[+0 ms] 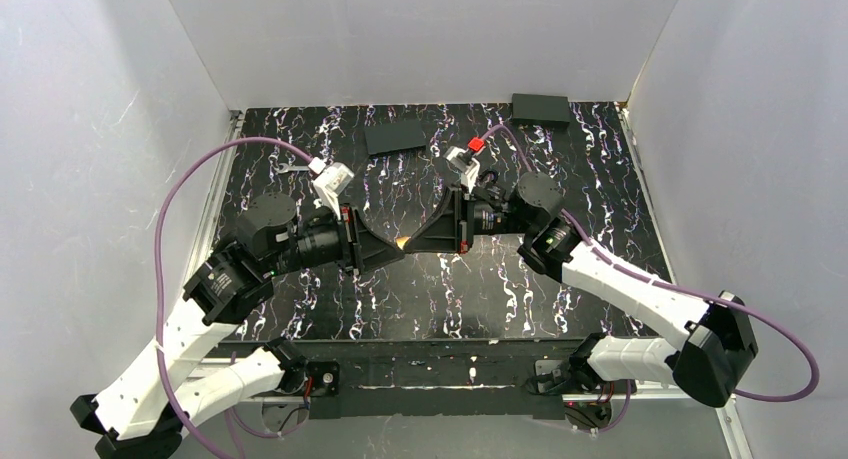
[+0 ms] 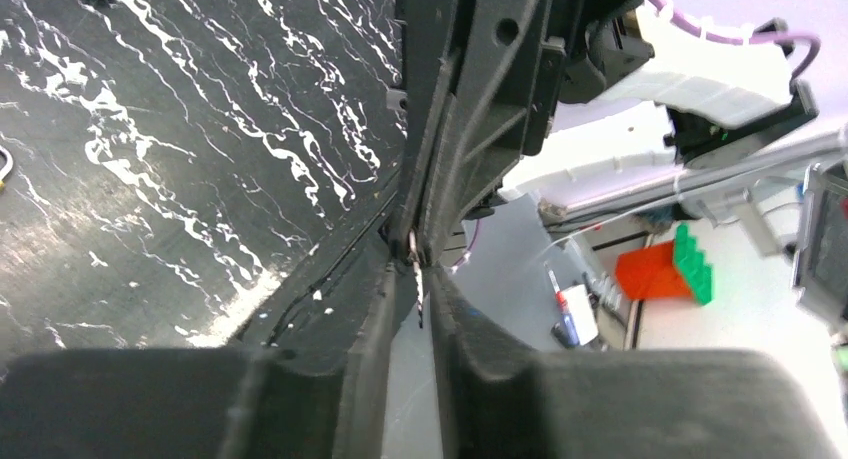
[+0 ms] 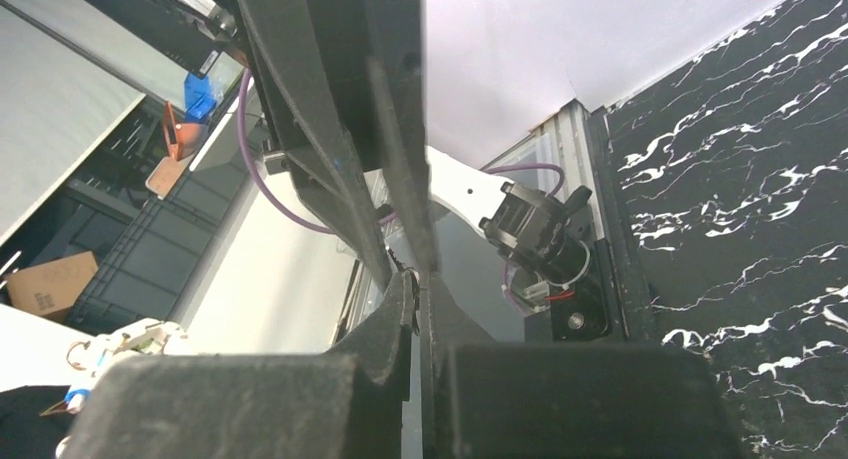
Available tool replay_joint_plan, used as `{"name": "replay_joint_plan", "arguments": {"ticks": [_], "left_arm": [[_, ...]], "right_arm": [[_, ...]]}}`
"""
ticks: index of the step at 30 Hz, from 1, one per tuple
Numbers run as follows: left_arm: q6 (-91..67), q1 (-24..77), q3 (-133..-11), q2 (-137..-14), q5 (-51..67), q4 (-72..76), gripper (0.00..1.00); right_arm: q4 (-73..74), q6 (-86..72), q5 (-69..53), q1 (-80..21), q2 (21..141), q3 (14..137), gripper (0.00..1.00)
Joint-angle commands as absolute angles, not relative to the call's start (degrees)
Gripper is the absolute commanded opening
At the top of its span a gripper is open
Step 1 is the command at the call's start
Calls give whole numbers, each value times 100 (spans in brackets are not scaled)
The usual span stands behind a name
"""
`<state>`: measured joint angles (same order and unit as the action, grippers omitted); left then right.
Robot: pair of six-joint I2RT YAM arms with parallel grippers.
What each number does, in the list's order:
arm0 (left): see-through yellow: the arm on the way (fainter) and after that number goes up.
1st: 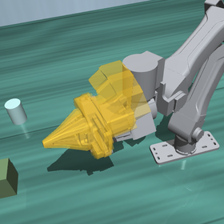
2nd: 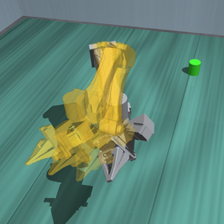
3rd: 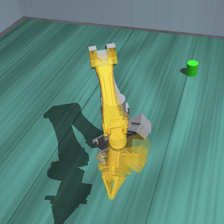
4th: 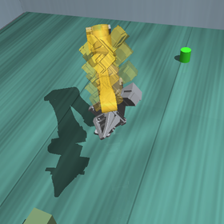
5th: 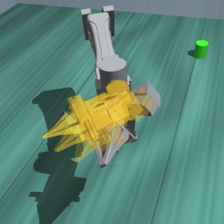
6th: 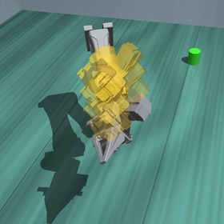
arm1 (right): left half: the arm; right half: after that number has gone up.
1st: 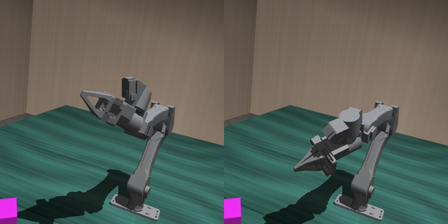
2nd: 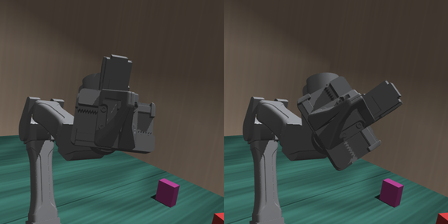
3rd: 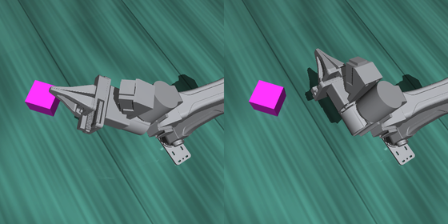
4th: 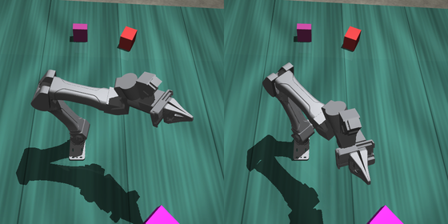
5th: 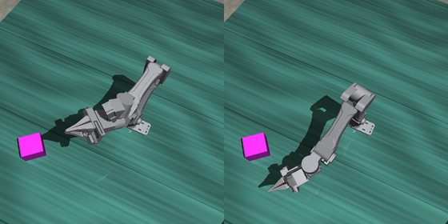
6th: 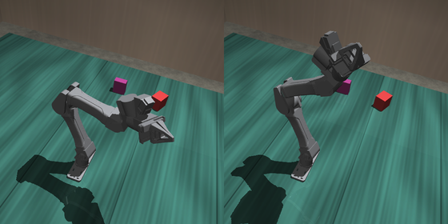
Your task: Unlock with the key
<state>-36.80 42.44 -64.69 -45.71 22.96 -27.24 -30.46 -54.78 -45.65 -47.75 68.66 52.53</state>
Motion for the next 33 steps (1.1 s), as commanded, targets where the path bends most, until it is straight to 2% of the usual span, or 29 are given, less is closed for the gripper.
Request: {"name": "replay_joint_plan", "arguments": {"ticks": [1,3,4,6,9,15,20,23,26,29,31,32,33], "left_arm": [[-3471,4203,-6620,-4625,2149,-2883,32],[-3419,4209,-6690,-4600,2087,-3012,56],[-3382,4208,-6723,-4576,2050,-3084,64],[-3277,4210,-6803,-4503,1925,-3265,75],[-3067,4207,-6935,-4412,1771,-3623,86],[-2083,4205,-7052,-4284,1299,-4353,89],[-1045,4206,-6882,-4598,601,-4611,89],[-336,4202,-6599,-5478,213,-4370,84],[696,4207,-6348,-6314,207,-3802,88],[1532,4208,-6554,-7340,646,-3813,87],[1812,4210,-6811,-8131,673,-3817,86],[2418,4201,-7103,-9250,507,-3683,84],[2501,4195,-7192,-9425,475,-3661,84]], "right_arm": [[-3172,-5296,-4664,-4825,6560,5211,1],[-2746,-5032,-4435,-4825,6444,5216,1],[-2504,-4904,-4290,-4825,6378,5220,1],[-1985,-4606,-3917,-4825,6232,5233,1],[-1269,-4313,-3345,-4816,6080,5262,1],[1011,-3787,-1361,-4808,5775,5690,1],[2025,-3750,211,-4808,5443,5796,1],[2802,-4103,1490,-4801,5094,5675,1],[2771,-4285,1596,-4799,4791,5370,1],[2912,-4598,1860,-4799,4496,5161,1],[2855,-4589,1930,-4799,4198,5067,1],[3202,-4490,2036,-4799,4212,5247,1],[3248,-4477,2034,-4799,4224,5303,1]]}}
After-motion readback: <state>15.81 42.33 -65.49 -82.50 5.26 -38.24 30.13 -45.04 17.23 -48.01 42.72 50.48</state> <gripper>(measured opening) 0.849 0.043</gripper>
